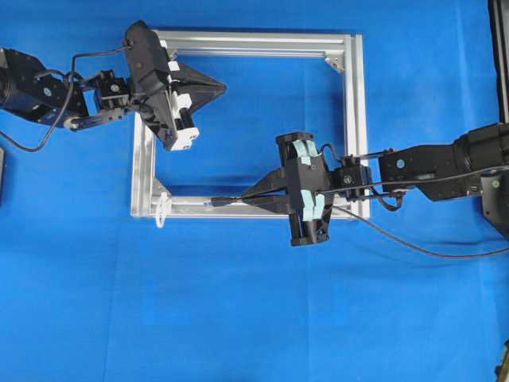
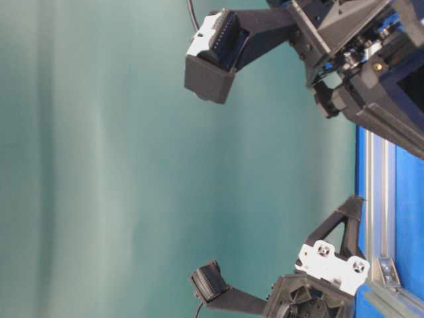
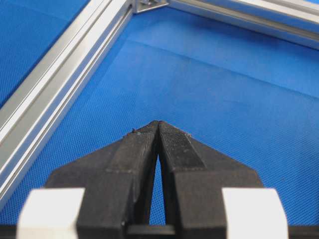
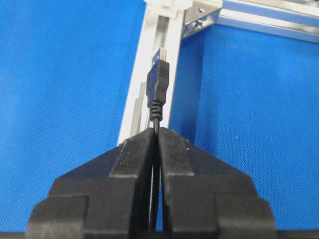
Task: Insert the wire through the string loop located on the left side.
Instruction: 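Carry the cable plug left toward the white zip-tie loop on the frame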
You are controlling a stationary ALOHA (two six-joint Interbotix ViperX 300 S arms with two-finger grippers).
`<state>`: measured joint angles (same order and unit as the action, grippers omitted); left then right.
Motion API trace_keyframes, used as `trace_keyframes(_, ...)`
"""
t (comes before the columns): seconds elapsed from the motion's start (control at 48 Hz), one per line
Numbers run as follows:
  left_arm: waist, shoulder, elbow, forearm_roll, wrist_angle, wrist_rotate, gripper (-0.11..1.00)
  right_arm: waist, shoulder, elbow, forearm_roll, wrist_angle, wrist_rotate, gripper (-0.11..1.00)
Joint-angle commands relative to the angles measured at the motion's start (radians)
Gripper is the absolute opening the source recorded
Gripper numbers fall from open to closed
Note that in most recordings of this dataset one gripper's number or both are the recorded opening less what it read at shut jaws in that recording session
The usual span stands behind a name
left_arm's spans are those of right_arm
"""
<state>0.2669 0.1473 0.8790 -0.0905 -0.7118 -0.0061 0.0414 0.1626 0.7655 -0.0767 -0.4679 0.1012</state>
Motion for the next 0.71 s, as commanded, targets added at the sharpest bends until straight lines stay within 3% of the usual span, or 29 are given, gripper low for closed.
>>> trace_keyframes(0.0,-0.002,-0.035,-0.008,0.003,-0.005,0.000,0.00,0.000,-0.034,-0.006,0.000,-0.018,0.000,0.00)
trace_keyframes(0.25,-0.003,-0.035,-0.008,0.003,-0.005,0.000,0.00,0.002,-0.020,-0.021,0.003,-0.064,0.000,0.00)
trace_keyframes(0.687,-0.003,-0.035,-0.008,0.003,-0.005,0.000,0.00,0.000,0.089,-0.150,0.006,-0.060,0.003,0.00)
